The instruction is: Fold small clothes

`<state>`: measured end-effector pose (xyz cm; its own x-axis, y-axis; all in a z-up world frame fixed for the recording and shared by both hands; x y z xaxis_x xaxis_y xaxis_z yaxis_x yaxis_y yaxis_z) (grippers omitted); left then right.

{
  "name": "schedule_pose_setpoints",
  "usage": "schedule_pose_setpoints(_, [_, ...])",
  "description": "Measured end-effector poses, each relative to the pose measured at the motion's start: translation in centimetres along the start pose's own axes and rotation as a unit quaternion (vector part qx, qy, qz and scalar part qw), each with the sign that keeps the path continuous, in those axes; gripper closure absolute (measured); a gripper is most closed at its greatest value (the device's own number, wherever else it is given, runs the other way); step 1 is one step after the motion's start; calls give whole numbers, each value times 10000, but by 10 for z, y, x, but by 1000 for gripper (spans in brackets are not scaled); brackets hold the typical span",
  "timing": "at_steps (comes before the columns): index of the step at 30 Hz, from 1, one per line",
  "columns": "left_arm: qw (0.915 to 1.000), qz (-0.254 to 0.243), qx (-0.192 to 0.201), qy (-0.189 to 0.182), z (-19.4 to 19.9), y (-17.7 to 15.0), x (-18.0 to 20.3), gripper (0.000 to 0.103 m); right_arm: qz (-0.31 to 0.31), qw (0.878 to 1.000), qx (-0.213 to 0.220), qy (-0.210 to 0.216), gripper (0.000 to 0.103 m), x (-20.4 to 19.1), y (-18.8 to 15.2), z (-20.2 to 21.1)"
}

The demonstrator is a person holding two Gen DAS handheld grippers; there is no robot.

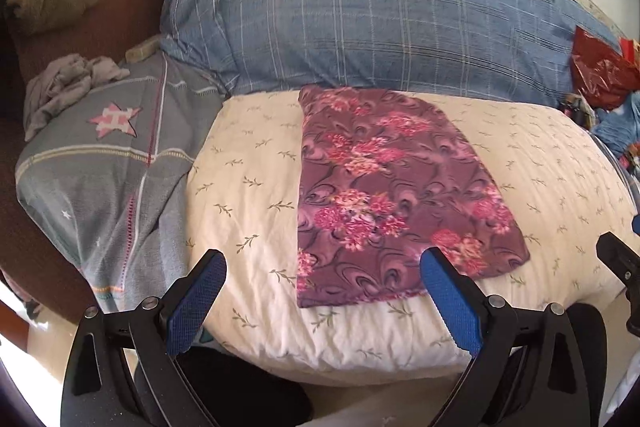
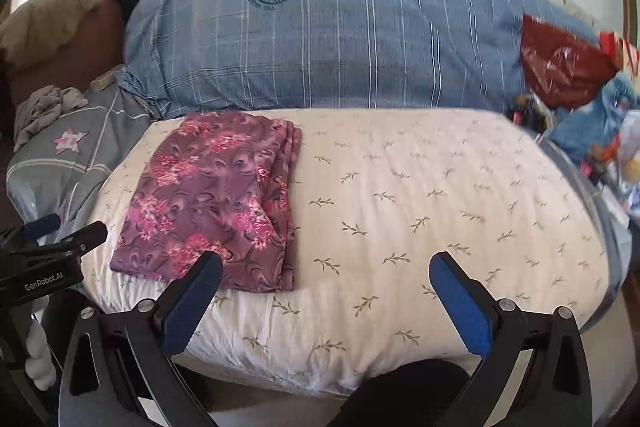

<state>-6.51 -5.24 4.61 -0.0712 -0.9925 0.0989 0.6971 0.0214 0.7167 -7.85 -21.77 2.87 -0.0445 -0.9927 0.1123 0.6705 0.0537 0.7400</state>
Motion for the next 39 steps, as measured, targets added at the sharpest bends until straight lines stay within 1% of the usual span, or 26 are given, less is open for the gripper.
schedule_pose_setpoints(3, [10000,-69,52,2,13,-5,5,5,91,9999,114,90,0,-3,-3,13])
schedule_pose_setpoints(9, [9998,-139,135,0,24,-5,5,5,133,9997,154,96,0,-9,-9,19])
schedule_pose_setpoints(14, [9998,-34,208,-66,28,-1,0,5,205,9997,150,69,0,-12,-9,20])
schedule_pose_setpoints(18, [9998,-43,168,-59,23,1,0,5,191,9996,194,30,0,-10,-8,22])
schedule_pose_setpoints(23, [9998,-57,153,-74,22,3,2,5,139,9998,127,-37,0,-4,-5,19])
schedule_pose_setpoints(30, [9998,-121,75,-106,17,1,10,5,323,9989,235,-236,0,-4,1,20])
schedule_pose_setpoints(36, [9997,-202,-20,-148,12,3,17,5,424,9986,195,-248,0,-3,-2,16])
schedule_pose_setpoints(39, [9995,-197,-75,-234,10,4,19,5,413,9987,171,-249,0,1,-2,14])
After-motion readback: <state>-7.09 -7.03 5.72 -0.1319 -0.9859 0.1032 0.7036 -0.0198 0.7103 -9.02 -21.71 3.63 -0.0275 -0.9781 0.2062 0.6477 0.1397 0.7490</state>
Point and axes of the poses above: each gripper's, at about its wrist camera, not at the fingertips, and z roughly against the way its jaws point, x to its right, y to its top, the point moved 1 cm from there along -z, roughly the way its jaws point, and after that the axes turned 12 degrees about -y, right-handed, at the moved point
